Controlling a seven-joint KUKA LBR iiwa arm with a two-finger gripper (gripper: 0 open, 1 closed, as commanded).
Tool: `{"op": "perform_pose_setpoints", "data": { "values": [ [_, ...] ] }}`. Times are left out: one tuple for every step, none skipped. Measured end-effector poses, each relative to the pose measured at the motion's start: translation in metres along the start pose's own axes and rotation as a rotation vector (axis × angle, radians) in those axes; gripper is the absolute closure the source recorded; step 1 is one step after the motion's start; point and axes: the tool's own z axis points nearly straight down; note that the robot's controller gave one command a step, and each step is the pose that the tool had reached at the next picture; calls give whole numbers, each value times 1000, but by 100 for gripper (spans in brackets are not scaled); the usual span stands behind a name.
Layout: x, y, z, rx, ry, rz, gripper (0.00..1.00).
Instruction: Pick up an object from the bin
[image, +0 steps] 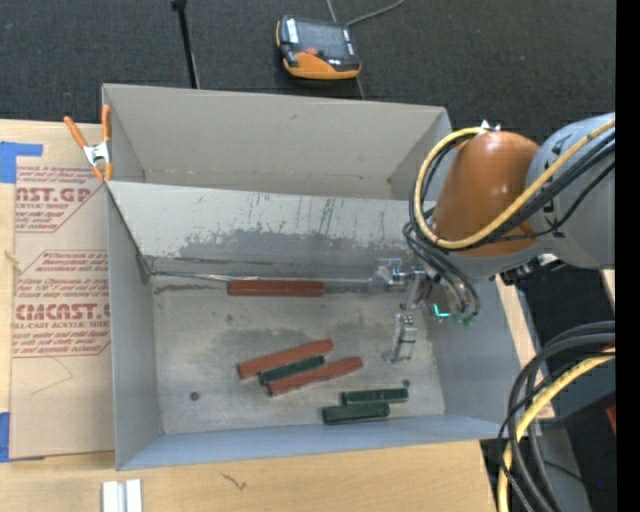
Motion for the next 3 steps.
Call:
{"op": "perform_pose_setpoints", "data": {
  "values": [
    [-2, 0, -4, 1, -8, -1, 0],
    [22, 63, 13, 1, -8, -79, 0],
    [32, 121, 18, -2, -7, -93, 0]
  ]
}}
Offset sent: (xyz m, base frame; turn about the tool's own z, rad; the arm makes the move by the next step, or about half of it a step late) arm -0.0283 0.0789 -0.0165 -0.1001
